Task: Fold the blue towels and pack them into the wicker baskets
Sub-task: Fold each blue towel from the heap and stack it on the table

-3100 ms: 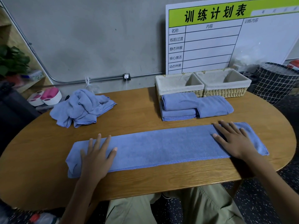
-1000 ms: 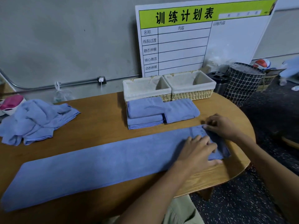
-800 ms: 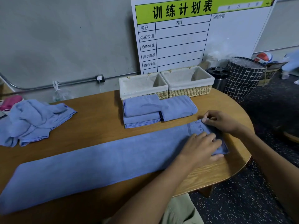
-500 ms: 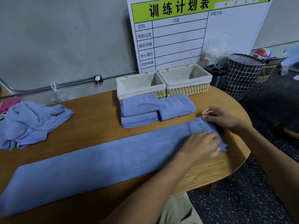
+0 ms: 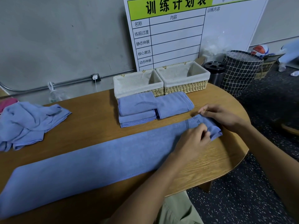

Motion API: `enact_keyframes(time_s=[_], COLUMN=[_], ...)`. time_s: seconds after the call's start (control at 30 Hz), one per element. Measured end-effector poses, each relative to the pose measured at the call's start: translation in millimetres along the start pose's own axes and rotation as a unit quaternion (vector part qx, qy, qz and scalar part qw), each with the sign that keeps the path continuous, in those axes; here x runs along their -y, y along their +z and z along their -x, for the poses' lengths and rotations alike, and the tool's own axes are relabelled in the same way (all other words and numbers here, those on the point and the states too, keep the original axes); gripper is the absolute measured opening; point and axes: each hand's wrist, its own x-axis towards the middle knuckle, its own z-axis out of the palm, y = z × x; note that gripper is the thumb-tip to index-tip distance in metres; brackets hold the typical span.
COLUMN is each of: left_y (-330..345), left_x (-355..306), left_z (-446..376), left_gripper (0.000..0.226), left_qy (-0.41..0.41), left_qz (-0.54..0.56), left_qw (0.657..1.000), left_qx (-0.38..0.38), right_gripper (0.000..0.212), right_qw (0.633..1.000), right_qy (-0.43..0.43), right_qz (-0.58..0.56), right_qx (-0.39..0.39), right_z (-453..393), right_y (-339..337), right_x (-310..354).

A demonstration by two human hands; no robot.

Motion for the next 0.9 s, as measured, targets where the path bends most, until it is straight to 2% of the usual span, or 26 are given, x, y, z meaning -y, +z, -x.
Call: enact_keyframes(time_s=[0.1, 0.2, 0.27, 0.33, 0.43, 0.53, 0.63, 0.77, 0.9], left_y=[-4.9, -7.3, -6.4, -1.6, 8.7, 11.9, 13.4, 10.6, 12.2], left_x=[6.3, 4.6, -1.0, -3.0, -0.4, 0.3, -3.7, -25.6, -44.8], left_z=[-2.5, -2.0, 0.0, 2.2, 2.1, 2.2, 2.5, -5.3, -13.6], left_gripper=[0.024, 0.021, 0.016, 0.023, 0.033, 0.031, 0.032, 0.029, 0.024], left_qy=[-0.054, -0.063, -0.027, 0.054, 0.154, 0.198, 0.201, 0.15, 0.148], left_qz=[0.081, 0.091, 0.05, -0.049, -0.201, -0.231, -0.249, -0.258, -0.313], left_qw=[0.995, 0.994, 0.998, 0.995, 0.966, 0.951, 0.946, 0.951, 0.934], left_qx=[-0.002, 0.006, 0.039, 0.067, 0.062, 0.049, 0.058, 0.081, 0.091], right_gripper=[0.016, 0.015, 0.014, 0.014, 0.014, 0.015, 0.014, 0.011, 0.009], right_qw=[1.0, 1.0, 1.0, 1.0, 1.0, 0.999, 0.998, 0.997, 0.998], right_qy=[-0.002, -0.002, 0.0, 0.001, -0.004, -0.017, -0.026, -0.04, -0.035], right_qz=[-0.006, -0.006, -0.005, 0.002, 0.008, 0.025, 0.038, 0.052, 0.042], right_qx=[0.0, 0.001, -0.001, -0.004, -0.01, -0.02, -0.035, -0.043, -0.042], right_z=[-0.5, -0.8, -1.0, -1.2, -0.8, 1.8, 3.7, 4.3, 3.0], right_y=[-0.3, -0.2, 0.6, 1.3, 1.9, 2.3, 3.5, 5.4, 5.4], right_x=[-1.5, -2.1, -2.1, -2.2, -3.4, -4.1, -5.6, -6.6, -6.7])
